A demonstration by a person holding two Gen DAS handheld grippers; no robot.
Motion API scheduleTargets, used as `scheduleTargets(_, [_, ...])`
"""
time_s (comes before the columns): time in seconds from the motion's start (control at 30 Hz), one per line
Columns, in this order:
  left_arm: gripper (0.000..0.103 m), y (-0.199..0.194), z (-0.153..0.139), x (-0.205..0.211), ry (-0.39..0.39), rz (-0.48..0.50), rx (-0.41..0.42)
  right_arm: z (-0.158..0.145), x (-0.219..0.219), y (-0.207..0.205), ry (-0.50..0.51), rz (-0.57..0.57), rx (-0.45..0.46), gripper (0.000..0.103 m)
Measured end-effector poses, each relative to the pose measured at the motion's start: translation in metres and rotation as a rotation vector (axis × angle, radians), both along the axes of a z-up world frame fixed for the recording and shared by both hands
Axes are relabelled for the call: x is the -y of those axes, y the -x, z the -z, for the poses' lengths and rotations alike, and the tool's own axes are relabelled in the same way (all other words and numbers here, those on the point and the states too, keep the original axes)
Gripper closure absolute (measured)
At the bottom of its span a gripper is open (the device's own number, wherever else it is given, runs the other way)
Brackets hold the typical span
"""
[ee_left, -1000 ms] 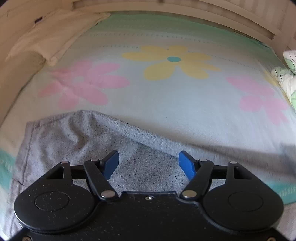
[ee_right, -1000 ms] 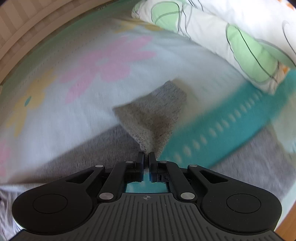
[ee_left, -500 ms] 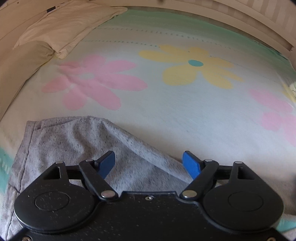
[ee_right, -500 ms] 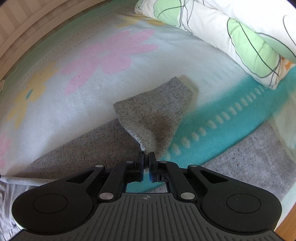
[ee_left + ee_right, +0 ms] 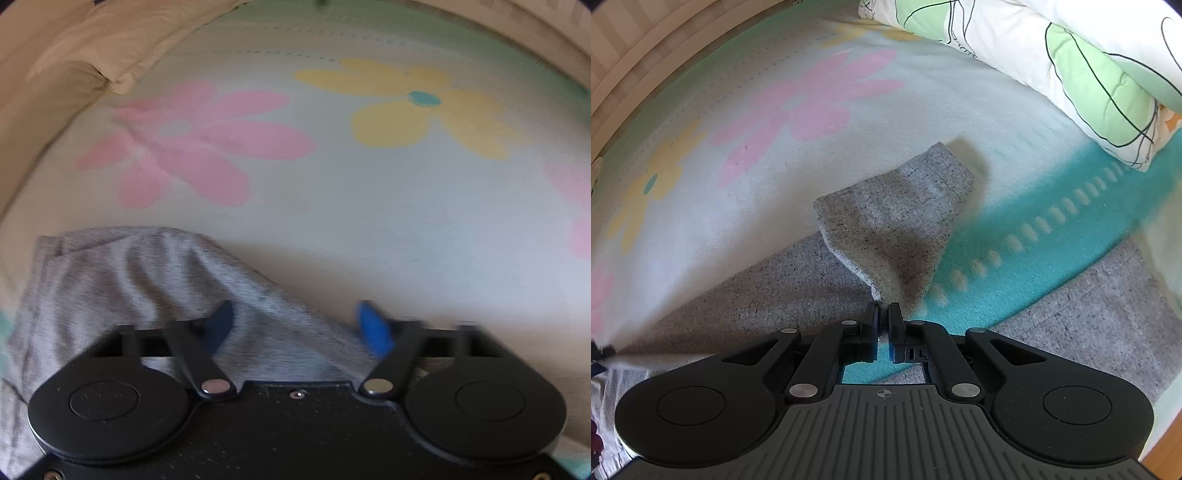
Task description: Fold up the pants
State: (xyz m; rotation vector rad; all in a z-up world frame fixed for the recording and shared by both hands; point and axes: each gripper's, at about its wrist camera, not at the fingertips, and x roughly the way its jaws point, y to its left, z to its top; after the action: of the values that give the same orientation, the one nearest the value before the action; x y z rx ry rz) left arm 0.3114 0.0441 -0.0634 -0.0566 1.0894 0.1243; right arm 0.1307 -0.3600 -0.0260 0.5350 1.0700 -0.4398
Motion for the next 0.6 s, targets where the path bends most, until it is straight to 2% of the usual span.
scheduleTargets(0.03, [0.088, 0.0, 0.001, -0.002, 0.007, 0.001, -0.009, -0.001, -0.001, -0.001, 0.001, -0.002, 0.005, 0.098])
scheduleTargets(0.13, [0.094, 0.009, -0.007, -0.012, 0.063, -0.047, 0.026, -0.008, -0.004, -0.001, 0.019, -0.006, 0.03, 0.098])
scheduleTargets(0.2, [0.094, 0.018, -0.022, -0.012, 0.062, -0.056, 0.06, -0.015, -0.006, 0.0, 0.04, -0.011, 0.052, 0.098])
scheduleTargets(0.3, [0.094, 0.043, -0.052, -0.006, 0.022, -0.04, 0.12, -0.026, -0.007, 0.004, 0.076, -0.013, 0.084, 0.098])
scheduleTargets(0.5, [0.094, 0.109, -0.101, -0.011, 0.054, -0.009, 0.201, -0.045, 0.001, 0.029, 0.075, 0.013, 0.14, 0.098])
scheduleTargets(0.6, [0.094, 0.141, -0.112, -0.02, 0.069, 0.01, 0.232, -0.051, 0.007, 0.045, 0.063, 0.024, 0.158, 0.098])
